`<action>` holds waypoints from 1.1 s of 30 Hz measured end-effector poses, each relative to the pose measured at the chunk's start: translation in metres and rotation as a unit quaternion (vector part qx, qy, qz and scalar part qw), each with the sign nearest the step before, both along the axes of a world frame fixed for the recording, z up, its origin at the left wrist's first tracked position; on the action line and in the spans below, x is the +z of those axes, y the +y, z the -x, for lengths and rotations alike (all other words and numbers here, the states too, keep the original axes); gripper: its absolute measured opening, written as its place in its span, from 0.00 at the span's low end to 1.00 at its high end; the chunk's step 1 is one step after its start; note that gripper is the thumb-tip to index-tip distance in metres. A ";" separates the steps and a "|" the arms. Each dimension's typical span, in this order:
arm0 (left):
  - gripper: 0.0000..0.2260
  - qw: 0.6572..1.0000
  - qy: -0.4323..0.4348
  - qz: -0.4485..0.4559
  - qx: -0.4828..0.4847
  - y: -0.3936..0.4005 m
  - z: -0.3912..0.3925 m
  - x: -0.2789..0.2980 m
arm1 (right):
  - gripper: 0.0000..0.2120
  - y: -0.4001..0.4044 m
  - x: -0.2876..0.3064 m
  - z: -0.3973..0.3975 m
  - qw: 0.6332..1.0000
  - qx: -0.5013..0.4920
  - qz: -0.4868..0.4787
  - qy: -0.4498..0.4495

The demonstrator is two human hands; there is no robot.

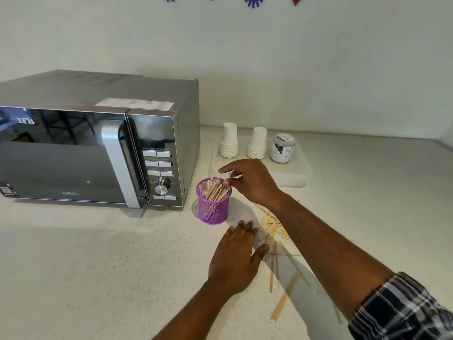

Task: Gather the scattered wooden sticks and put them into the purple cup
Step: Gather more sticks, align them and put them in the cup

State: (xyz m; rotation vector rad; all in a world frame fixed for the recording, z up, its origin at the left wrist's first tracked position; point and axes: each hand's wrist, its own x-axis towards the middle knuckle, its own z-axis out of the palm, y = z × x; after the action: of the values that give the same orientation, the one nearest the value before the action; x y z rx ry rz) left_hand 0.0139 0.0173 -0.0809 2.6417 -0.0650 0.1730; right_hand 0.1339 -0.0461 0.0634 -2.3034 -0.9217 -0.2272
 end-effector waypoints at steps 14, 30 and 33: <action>0.37 0.998 -0.042 0.020 0.029 -0.001 -0.005 -0.004 | 0.35 -0.018 -0.015 0.011 0.992 0.002 -0.075 0.106; 0.31 0.999 0.023 0.005 0.027 -0.004 0.003 0.009 | 0.21 -0.122 -0.079 -0.045 0.984 0.021 0.156 0.088; 0.30 0.999 0.035 -0.005 0.024 -0.003 0.007 0.010 | 0.21 -0.144 -0.093 -0.038 0.982 0.069 0.167 0.051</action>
State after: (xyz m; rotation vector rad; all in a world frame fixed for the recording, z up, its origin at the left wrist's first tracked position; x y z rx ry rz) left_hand 0.0073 0.0146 -0.0711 2.6583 0.0222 0.0955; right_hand 0.1719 -0.1898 -0.0298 -2.5105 -1.1318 0.1132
